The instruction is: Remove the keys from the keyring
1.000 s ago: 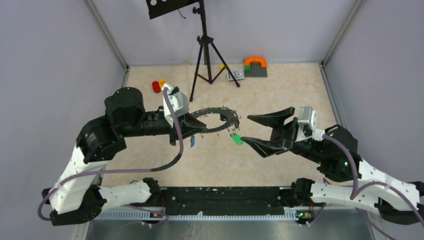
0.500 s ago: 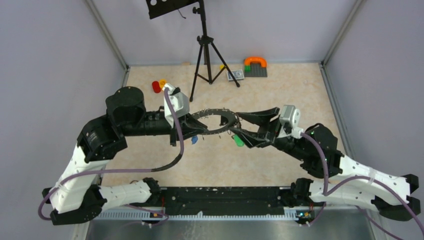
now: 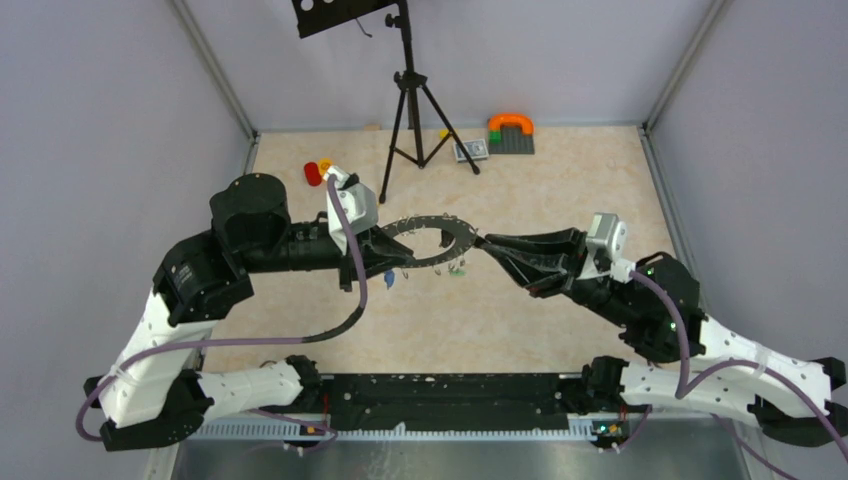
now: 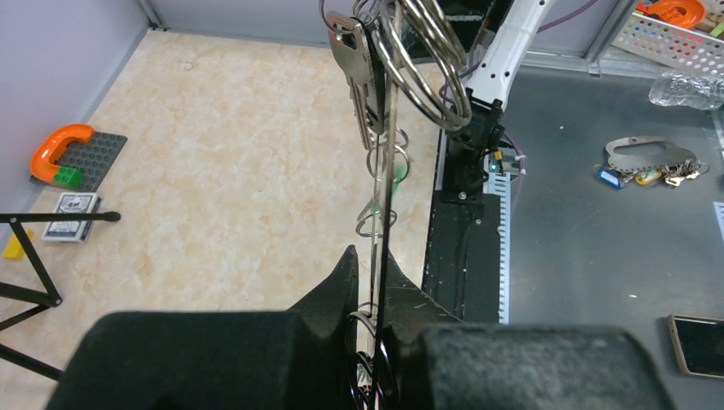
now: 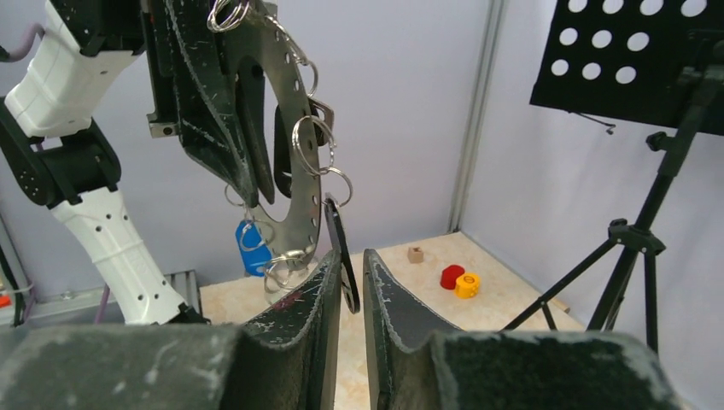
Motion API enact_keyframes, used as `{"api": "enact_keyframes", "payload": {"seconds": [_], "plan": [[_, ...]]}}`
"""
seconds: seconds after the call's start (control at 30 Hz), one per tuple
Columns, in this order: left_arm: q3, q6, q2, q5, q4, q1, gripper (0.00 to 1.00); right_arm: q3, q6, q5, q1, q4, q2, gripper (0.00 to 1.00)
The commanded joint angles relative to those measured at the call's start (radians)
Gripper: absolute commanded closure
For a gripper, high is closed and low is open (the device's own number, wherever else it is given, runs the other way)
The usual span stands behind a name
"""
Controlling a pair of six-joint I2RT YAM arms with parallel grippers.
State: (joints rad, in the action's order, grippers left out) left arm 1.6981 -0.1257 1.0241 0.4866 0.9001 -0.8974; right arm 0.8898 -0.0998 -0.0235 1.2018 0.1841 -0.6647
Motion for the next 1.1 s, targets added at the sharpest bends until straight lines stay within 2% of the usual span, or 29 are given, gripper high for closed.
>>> {"api": "enact_keyframes", "payload": {"seconds": [0.0,0.23,0.3,0.33,0.37,0.43,0.5,0.57,0.73,1.07], "plan": [[0.025,0.004,-0.019,0.026,-0.033,-0.001,1.00,0.035,-0.022,-0.048,0.006,-0.020,0.026,0.86],[0.025,0.006,-0.018,0.031,-0.030,-0.001,1.00,0.058,-0.032,-0.074,0.007,-0.038,0.026,0.93],[0.026,0.005,-0.018,0.030,-0.030,-0.001,1.00,0.062,-0.031,-0.067,0.007,-0.043,0.028,0.92],[0.026,0.005,-0.018,0.030,-0.030,-0.001,1.00,0.062,-0.031,-0.060,0.006,-0.044,0.030,0.86],[0.026,0.006,-0.018,0.030,-0.030,-0.001,1.00,0.063,-0.027,-0.050,0.005,-0.044,0.032,0.73],[0.027,0.005,-0.016,0.032,-0.029,-0.001,1.00,0.057,-0.022,-0.019,0.006,-0.040,0.038,0.53],[0.028,0.005,-0.016,0.031,-0.029,-0.001,0.99,0.056,-0.015,0.016,0.007,-0.039,0.039,0.46],[0.028,0.006,-0.014,0.035,-0.029,-0.001,0.99,0.058,-0.003,0.065,0.005,-0.040,0.033,0.43],[0.031,0.007,-0.011,0.041,-0.029,-0.001,0.99,0.062,0.008,0.079,0.006,-0.041,0.001,0.42],[0.037,0.008,-0.011,0.064,-0.014,-0.001,0.99,0.068,-0.010,0.054,0.007,-0.038,-0.040,0.50]]}}
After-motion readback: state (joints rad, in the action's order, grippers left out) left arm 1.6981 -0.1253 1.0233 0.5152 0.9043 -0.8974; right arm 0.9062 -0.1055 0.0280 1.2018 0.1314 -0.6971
